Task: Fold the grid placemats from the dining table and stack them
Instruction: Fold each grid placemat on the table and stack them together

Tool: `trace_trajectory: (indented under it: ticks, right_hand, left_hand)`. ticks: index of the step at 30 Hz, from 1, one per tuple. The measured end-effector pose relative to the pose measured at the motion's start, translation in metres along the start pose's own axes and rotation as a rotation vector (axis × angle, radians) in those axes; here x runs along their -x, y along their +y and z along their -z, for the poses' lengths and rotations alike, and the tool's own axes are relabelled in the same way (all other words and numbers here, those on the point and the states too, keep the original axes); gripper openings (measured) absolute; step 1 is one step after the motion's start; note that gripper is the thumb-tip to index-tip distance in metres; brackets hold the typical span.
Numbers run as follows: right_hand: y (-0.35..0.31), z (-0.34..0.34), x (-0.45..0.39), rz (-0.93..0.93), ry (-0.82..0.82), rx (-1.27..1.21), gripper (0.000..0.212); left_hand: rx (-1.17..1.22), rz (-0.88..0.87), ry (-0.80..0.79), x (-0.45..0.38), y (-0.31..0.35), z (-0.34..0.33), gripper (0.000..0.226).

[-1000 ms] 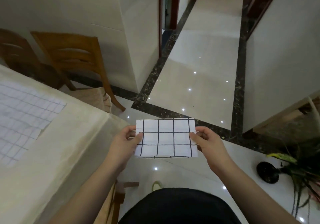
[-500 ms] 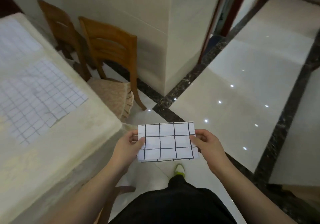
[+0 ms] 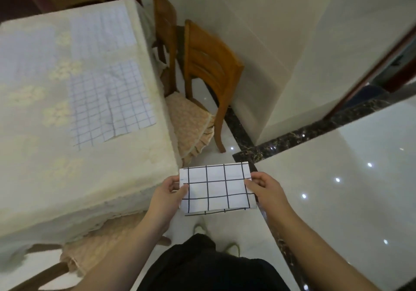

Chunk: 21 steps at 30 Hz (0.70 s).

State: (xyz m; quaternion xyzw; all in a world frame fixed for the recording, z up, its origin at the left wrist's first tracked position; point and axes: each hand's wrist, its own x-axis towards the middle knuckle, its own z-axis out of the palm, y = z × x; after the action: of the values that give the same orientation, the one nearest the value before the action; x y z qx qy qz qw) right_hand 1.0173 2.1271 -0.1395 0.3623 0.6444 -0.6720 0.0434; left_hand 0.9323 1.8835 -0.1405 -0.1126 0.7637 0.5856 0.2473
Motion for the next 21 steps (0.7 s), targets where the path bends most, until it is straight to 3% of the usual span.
trace_trajectory:
  ticks: [15,21]
  right_hand:
    - [-0.067,-0.115,-0.151,0.032,-0.318,0.436,0.028]
    - [-0.096,-0.159,-0.181,0.055,-0.397,0.527,0.025]
  left_hand:
    - [0.119,0.163,0.343,-0.079,0.002,0.044,0.018]
    - [0.192,0.216,0.402,-0.099,-0.004,0.062,0.020]
